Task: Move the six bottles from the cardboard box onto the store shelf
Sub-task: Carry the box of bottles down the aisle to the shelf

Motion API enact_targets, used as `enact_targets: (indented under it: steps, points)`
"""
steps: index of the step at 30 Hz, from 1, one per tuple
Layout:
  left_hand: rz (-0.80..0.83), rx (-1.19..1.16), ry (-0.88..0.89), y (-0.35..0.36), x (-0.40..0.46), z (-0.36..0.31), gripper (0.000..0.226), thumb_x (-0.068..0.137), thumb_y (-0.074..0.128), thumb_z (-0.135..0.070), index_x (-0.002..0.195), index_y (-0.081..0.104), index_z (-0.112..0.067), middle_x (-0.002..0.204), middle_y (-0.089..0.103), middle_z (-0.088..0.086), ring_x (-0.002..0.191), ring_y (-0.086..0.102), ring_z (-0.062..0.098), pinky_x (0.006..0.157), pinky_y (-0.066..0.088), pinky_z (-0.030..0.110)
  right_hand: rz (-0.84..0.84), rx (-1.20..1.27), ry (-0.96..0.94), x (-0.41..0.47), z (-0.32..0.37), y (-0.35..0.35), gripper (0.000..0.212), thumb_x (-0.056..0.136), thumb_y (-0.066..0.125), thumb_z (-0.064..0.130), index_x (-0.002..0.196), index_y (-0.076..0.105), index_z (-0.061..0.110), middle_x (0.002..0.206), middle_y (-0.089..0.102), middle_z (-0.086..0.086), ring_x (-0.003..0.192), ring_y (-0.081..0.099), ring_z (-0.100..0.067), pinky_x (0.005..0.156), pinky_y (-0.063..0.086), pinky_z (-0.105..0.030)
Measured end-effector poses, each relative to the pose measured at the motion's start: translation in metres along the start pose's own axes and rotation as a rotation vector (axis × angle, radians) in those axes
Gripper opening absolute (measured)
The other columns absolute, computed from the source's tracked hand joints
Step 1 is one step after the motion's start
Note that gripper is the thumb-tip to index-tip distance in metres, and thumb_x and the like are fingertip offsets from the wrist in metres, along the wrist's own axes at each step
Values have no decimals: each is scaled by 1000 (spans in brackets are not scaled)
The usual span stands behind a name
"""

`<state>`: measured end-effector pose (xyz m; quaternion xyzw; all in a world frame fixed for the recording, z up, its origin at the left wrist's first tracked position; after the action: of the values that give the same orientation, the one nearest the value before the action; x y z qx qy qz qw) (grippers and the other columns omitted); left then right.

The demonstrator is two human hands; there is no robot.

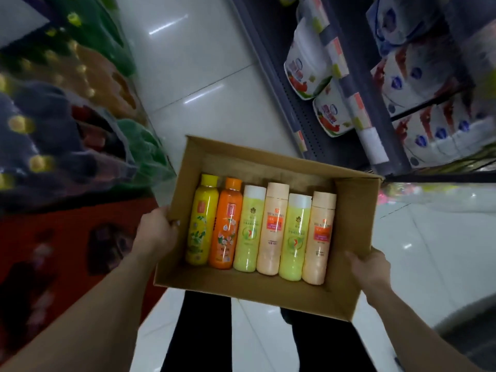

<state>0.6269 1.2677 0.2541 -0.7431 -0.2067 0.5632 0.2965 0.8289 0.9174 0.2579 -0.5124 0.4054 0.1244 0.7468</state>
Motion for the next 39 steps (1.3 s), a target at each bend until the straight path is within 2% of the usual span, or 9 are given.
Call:
enact_targets:
  steps: [5, 12, 15, 17, 21, 26, 31, 35, 39]
  points:
    - [57, 67, 28, -4, 63, -11, 15, 90, 52, -14, 99, 63, -10, 92, 66, 13, 75, 60, 26, 66, 46, 33, -35, 76, 55, 24, 20, 37, 30, 87, 61, 11, 114, 63, -3, 111, 67, -24, 103, 61, -41, 88, 51, -45]
    - [7, 174, 125, 14, 146, -23, 16, 90, 52, -10, 99, 65, -6, 88, 64, 13, 76, 55, 26, 68, 42, 31, -34, 150, 56, 80, 35, 104, 27, 87, 60, 9, 112, 64, -1, 112, 68, -21, 107, 60, -41, 93, 50, -47]
    - [16, 210, 159, 29, 181, -28, 18, 91, 51, -11, 100, 63, -3, 79, 59, 11, 63, 50, 22, 56, 37, 27, -42, 211, 86, 99, 29, 138, 27, 87, 59, 8, 113, 64, 0, 113, 68, -20, 107, 61, -40, 94, 50, -50]
    - [27, 228, 168, 39, 201, -27, 19, 92, 50, -10, 101, 63, -1, 85, 63, 17, 57, 46, 17, 50, 34, 25, -59, 243, 120, 107, 23, 161, 25, 86, 59, 7, 110, 64, 1, 110, 69, -20, 105, 62, -40, 93, 51, -50]
    - [24, 274, 184, 52, 227, -22, 21, 92, 51, -10, 106, 62, 2, 97, 63, 21, 73, 52, 25, 67, 43, 32, -113, 330, 168, 113, 13, 195, 19, 85, 57, 3, 102, 66, 3, 86, 63, -8, 93, 61, -35, 87, 53, -44]
    - [24, 314, 211, 49, 248, -27, 25, 91, 52, -13, 110, 61, 1, 103, 65, 23, 96, 61, 39, 79, 48, 39, -174, 368, 159, 111, 17, 208, 17, 84, 54, 0, 96, 67, 4, 79, 59, -4, 81, 55, -28, 81, 51, -38]
    - [79, 342, 215, 41, 253, -31, 10, 92, 49, -10, 89, 56, -5, 70, 55, 9, 58, 50, 20, 51, 39, 25, -163, 351, 173, 105, 18, 214, 22, 84, 56, 1, 102, 68, 6, 91, 69, -11, 91, 61, -34, 87, 53, -40]
    - [107, 381, 247, 41, 258, -31, 8, 92, 50, -10, 91, 56, -6, 69, 54, 7, 56, 48, 16, 49, 36, 21, -115, 333, 216, 104, 14, 224, 23, 84, 56, 1, 104, 67, 6, 90, 67, -11, 90, 60, -33, 86, 53, -40]
    - [137, 430, 246, 51, 264, -30, 18, 93, 51, -12, 106, 60, -4, 83, 57, 12, 61, 50, 20, 52, 38, 25, -60, 320, 248, 116, 8, 233, 21, 84, 56, 3, 102, 67, 7, 85, 62, -7, 83, 57, -30, 84, 55, -43]
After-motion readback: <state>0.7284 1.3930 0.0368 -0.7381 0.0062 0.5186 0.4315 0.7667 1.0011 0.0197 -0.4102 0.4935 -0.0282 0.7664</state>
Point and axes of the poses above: each hand's wrist, its own x-axis towards the middle knuckle, its own y-axis out of the palm, z = x × y, the point moved 4 cm from there along x, towards the middle knuckle
